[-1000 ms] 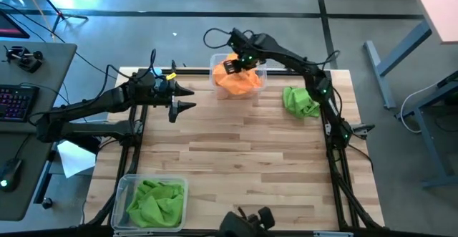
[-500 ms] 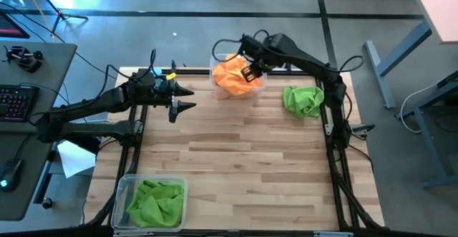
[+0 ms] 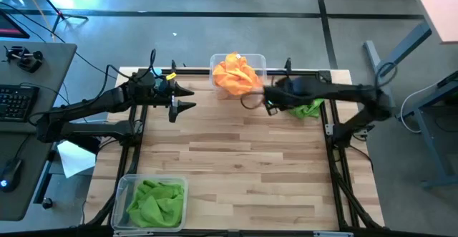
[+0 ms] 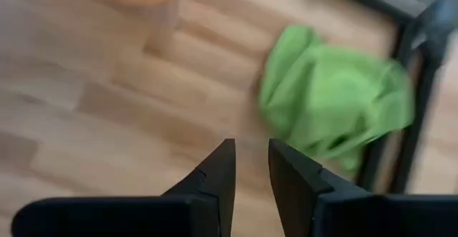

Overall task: Sort microfiber towel by color & place in baskets
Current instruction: Put the green towel into the bottom transparent bin

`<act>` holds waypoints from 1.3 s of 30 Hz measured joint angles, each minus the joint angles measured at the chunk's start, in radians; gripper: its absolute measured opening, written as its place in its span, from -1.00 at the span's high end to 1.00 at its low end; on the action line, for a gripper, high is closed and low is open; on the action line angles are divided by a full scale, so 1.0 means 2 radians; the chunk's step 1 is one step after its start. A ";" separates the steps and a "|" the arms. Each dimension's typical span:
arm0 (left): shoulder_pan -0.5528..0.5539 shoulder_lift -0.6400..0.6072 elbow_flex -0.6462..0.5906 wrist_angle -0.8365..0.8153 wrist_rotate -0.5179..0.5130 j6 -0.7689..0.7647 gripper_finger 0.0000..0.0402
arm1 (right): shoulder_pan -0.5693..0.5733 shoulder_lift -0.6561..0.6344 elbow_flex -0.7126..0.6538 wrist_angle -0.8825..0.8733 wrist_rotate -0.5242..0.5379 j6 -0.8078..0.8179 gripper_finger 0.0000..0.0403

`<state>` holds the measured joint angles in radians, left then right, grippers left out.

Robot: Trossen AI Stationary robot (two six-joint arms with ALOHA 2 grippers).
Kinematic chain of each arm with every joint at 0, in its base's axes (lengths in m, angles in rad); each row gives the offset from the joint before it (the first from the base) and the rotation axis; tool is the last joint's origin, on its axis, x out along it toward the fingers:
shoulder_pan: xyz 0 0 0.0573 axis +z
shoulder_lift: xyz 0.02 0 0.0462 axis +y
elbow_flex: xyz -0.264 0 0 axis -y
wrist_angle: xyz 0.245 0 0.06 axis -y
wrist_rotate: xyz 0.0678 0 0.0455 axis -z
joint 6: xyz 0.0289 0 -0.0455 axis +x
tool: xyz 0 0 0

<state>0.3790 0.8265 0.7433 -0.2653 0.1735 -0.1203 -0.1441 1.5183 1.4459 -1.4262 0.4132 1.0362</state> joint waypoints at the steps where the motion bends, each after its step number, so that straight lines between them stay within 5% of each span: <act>1: 0.000 0.000 0.000 0.000 0.000 0.000 -0.19 | 0.011 -0.020 -0.026 0.014 -0.003 0.019 0.61; 8: 0.000 0.000 0.000 0.006 -0.002 0.000 -0.19 | 0.073 -0.158 -0.185 0.094 0.018 0.145 0.61; 14: 0.000 0.000 0.000 0.023 -0.002 0.000 -0.19 | 0.049 -0.215 -0.292 0.117 0.002 0.203 0.61; 24: 0.000 0.005 0.000 0.026 -0.003 0.001 -0.19 | -0.047 -0.217 -0.420 0.282 -0.013 0.123 0.61; 32: 0.000 0.020 0.000 0.025 -0.002 -0.016 -0.19 | -0.112 -0.217 -0.433 0.316 0.011 0.064 0.60; 39: 0.000 0.033 0.000 0.024 -0.001 -0.026 -0.19 | -0.148 -0.196 -0.433 0.351 0.012 0.020 0.25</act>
<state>0.3786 0.8929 0.7433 -0.2164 0.1715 -0.1727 -0.4403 1.1259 0.5793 -0.7232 0.4366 1.0770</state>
